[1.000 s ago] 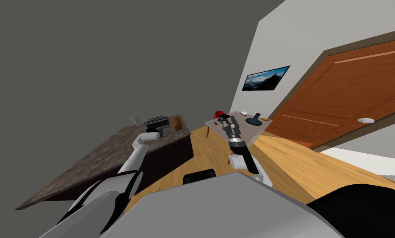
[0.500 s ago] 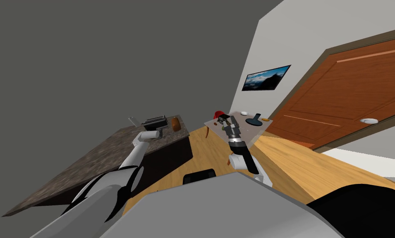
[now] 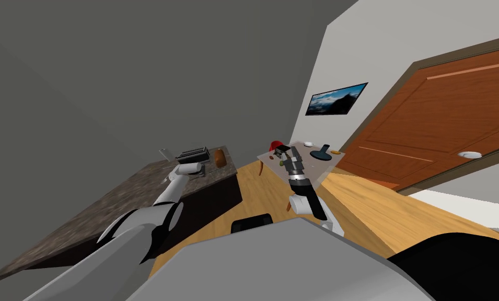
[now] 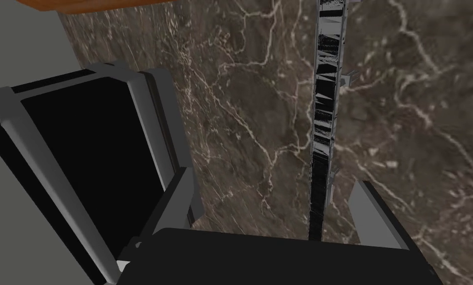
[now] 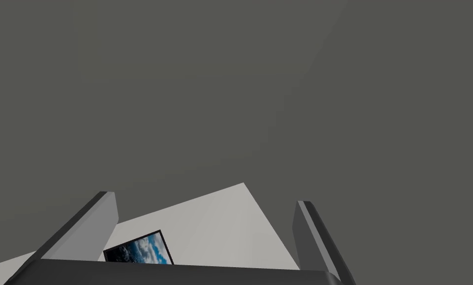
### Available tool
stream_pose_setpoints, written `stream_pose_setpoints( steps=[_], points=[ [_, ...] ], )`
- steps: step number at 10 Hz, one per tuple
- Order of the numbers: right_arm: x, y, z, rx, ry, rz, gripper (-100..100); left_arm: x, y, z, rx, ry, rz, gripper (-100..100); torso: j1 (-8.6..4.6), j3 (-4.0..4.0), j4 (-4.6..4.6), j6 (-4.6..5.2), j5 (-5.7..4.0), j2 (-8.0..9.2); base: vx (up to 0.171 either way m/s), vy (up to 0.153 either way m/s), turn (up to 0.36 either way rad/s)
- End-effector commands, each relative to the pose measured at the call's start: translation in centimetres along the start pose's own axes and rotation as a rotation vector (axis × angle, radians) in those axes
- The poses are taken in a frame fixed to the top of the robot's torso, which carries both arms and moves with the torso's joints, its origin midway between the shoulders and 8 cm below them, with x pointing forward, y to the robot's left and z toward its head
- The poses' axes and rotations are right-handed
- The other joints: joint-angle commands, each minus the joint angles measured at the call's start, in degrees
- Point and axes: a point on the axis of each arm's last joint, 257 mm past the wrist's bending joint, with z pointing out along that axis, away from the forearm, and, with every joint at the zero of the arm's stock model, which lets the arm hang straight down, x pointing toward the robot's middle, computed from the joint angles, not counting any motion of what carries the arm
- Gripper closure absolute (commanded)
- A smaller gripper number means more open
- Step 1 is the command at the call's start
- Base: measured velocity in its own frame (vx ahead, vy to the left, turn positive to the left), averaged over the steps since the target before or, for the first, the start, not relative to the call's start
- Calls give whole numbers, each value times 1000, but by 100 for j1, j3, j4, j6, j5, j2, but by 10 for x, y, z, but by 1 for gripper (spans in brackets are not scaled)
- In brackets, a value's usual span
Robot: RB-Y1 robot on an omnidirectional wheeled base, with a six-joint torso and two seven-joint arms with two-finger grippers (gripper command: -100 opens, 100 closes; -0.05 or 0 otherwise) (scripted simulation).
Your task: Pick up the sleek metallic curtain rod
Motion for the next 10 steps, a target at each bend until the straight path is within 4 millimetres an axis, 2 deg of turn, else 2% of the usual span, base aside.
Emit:
stream_pose_setpoints(
  steps=[1,10],
  points=[
    [0,0,0,0,0,0,0,-3,12,3,-52,-4,-19,-100,0,0,0,0,0,0,51,-70,7],
    [0,0,0,0,0,0,0,-10,39,-5,-255,-6,-119,-100,17,7,2,-2,4,14,34,-43,2]
  ],
)
